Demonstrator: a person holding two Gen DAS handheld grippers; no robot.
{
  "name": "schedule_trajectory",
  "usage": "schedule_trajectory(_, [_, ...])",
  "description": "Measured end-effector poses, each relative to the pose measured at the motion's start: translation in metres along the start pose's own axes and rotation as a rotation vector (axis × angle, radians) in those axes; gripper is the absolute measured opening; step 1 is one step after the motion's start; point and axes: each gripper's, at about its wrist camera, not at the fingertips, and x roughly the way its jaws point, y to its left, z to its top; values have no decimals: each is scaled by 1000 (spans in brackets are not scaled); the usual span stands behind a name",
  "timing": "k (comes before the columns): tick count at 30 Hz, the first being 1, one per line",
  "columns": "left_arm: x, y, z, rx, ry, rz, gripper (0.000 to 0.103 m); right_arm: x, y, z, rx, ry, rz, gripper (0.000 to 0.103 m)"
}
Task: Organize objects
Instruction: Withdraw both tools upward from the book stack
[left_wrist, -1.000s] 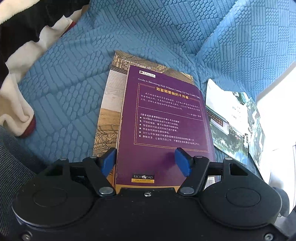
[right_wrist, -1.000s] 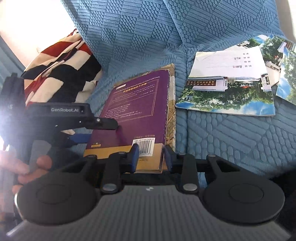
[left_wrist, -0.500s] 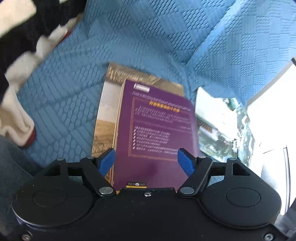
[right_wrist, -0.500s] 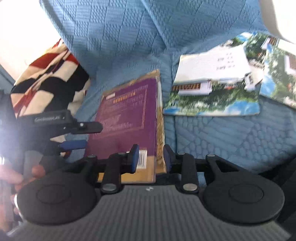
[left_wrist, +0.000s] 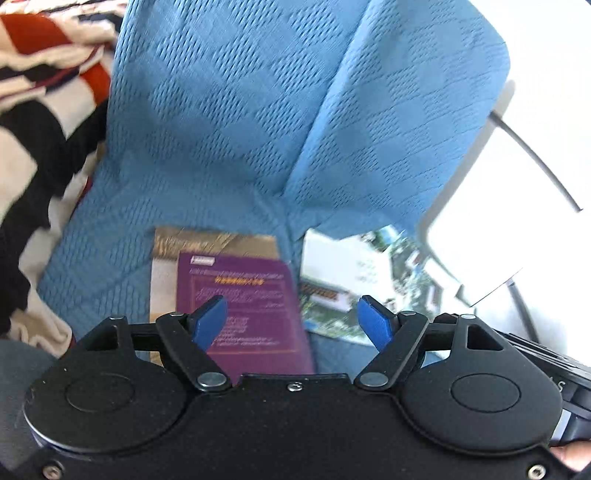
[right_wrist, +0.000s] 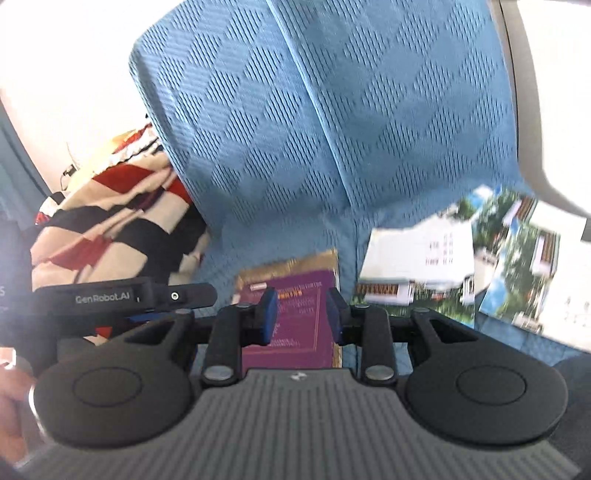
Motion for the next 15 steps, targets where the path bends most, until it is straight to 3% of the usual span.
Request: schedule_trajectory(15, [-58,-60,3,105,-72,-63,77,-66,11,9,-13,-73,-43,33])
